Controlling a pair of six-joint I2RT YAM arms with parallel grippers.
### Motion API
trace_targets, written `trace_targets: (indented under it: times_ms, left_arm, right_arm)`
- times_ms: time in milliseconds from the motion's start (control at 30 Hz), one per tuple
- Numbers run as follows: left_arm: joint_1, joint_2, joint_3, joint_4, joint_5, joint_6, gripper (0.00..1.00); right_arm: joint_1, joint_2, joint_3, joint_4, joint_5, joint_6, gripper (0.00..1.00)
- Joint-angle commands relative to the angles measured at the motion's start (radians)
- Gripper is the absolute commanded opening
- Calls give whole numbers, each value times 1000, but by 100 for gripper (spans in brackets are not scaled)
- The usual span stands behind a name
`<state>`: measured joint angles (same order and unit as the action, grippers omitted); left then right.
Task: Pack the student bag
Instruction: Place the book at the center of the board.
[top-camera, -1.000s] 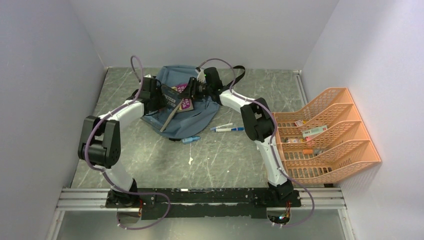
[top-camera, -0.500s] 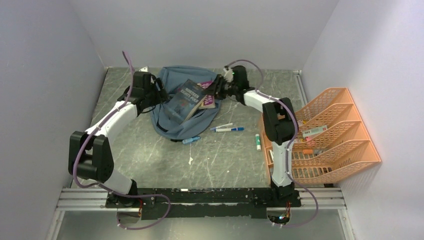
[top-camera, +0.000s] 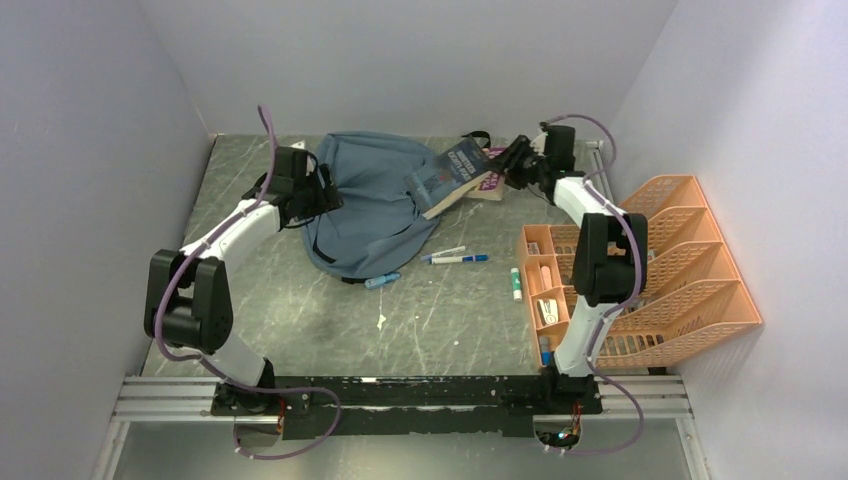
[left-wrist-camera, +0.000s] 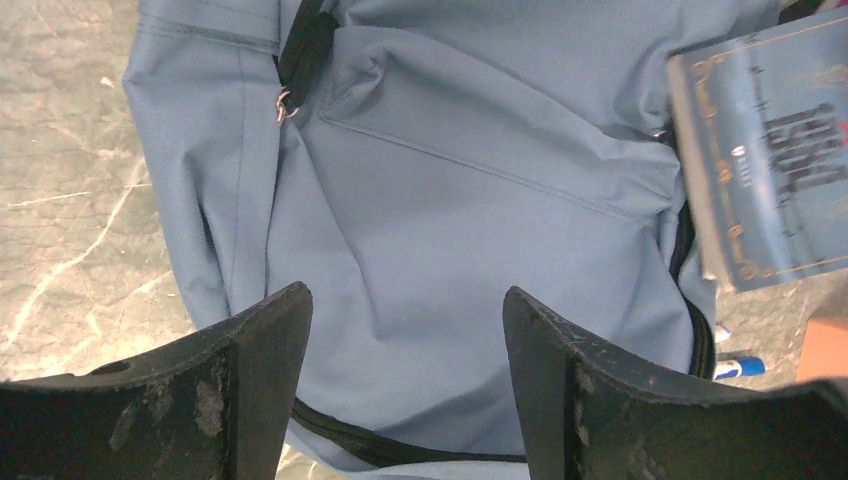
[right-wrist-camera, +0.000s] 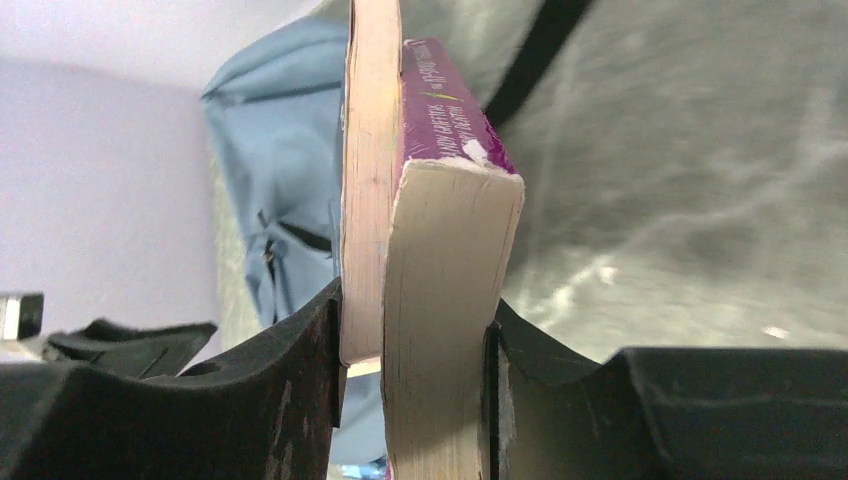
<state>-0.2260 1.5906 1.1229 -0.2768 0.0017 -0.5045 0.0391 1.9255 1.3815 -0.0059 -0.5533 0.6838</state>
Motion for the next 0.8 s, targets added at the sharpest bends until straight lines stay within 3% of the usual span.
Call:
trace_targets:
  times_ms: [0, 633, 767]
  left_arm:
    - [-4, 33, 38, 2, 72, 38, 75]
    - [-30, 64, 49, -1, 88, 59, 75]
    - [-39, 75, 59, -8, 92, 64, 75]
  right_arm:
    - [-76, -62, -13, -41, 115, -67, 0]
    - [-180, -94, -42, -135, 339, -128, 0]
    - [-180, -69, -22, -154, 329, -140, 7]
